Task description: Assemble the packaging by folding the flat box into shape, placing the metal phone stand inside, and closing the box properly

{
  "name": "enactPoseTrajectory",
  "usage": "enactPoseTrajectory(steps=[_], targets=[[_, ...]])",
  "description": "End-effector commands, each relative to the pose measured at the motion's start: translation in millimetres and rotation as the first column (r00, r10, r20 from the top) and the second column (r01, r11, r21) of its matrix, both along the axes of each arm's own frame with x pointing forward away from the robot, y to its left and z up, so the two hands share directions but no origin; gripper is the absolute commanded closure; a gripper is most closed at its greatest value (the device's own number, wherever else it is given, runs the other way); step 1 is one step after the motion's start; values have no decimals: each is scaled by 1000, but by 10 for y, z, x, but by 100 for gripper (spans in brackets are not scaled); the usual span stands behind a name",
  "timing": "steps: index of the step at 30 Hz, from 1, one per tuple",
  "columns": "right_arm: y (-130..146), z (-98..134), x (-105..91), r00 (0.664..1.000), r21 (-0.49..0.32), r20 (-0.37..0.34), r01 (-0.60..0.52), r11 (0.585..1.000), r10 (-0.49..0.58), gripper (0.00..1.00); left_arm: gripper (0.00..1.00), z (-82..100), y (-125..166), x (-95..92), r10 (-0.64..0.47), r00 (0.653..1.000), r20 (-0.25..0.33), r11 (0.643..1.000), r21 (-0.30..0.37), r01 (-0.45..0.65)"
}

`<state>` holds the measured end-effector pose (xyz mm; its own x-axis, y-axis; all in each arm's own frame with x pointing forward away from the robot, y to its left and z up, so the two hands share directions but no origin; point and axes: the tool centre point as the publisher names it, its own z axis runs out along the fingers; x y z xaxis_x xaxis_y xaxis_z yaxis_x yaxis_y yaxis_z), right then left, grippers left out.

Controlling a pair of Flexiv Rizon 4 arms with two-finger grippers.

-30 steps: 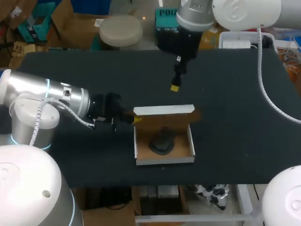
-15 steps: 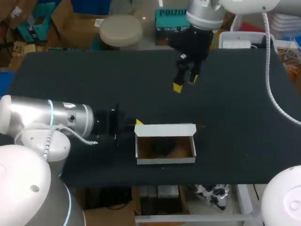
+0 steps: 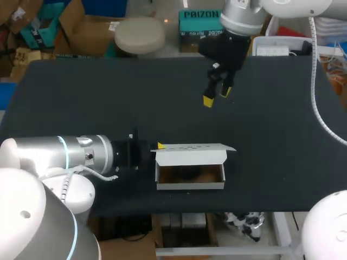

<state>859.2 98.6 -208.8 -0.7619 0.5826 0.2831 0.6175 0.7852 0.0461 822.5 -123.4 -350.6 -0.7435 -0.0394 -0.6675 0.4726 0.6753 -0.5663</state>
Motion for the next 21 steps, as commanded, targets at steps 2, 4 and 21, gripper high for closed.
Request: enactPoseTrajectory(steps=[2,4,21], targets=[[-5,9,-7,1000,-1,1,0,1000,0,0,100,-36,-11,3,-2,1000,-1,1000,1,2],[-5,9,-7,1000,-1,1,0,1000,0,0,100,-36,-11,3,-2,1000,-1,1000,1,2],[-99,-104,-173,946,-184,-193,226,956,-261,0,100,-95,15,-43,15,998,53,1000,5,-16]])
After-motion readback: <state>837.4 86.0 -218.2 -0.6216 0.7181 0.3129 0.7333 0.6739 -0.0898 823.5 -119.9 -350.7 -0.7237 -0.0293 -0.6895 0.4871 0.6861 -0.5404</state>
